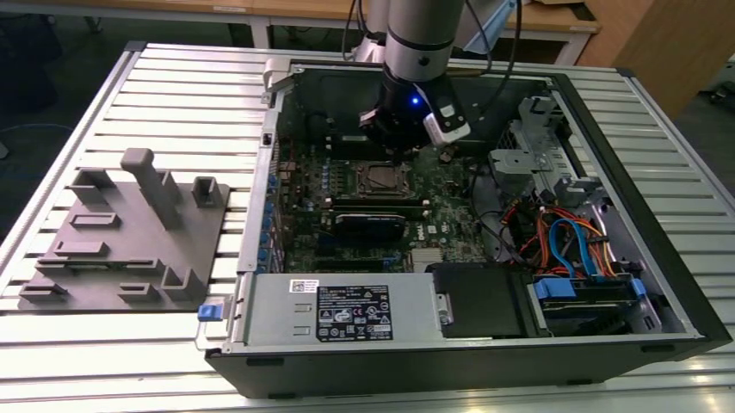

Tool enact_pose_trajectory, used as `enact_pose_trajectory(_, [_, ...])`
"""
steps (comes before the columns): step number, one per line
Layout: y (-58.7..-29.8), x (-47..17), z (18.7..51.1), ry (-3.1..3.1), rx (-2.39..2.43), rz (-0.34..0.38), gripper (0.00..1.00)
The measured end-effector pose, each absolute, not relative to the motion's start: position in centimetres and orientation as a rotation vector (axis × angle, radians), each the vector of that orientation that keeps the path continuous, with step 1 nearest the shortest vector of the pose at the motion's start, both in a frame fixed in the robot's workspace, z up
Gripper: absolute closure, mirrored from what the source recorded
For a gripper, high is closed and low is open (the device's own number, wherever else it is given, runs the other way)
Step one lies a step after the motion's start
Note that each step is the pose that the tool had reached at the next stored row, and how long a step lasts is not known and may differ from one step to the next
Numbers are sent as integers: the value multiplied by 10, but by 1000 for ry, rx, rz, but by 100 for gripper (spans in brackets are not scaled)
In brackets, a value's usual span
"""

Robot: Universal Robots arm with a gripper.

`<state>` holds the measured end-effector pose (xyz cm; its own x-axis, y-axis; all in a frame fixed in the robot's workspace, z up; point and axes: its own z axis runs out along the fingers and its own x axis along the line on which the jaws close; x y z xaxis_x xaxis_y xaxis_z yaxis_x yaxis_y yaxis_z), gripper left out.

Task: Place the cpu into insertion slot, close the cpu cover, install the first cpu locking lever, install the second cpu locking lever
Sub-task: 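Install the second cpu locking lever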

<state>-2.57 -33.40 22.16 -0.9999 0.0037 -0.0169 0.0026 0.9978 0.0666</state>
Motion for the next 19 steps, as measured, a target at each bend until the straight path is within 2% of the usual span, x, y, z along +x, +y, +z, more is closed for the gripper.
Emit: enact_pose_trajectory(19, [-339, -26, 222, 3123, 5, 104, 90])
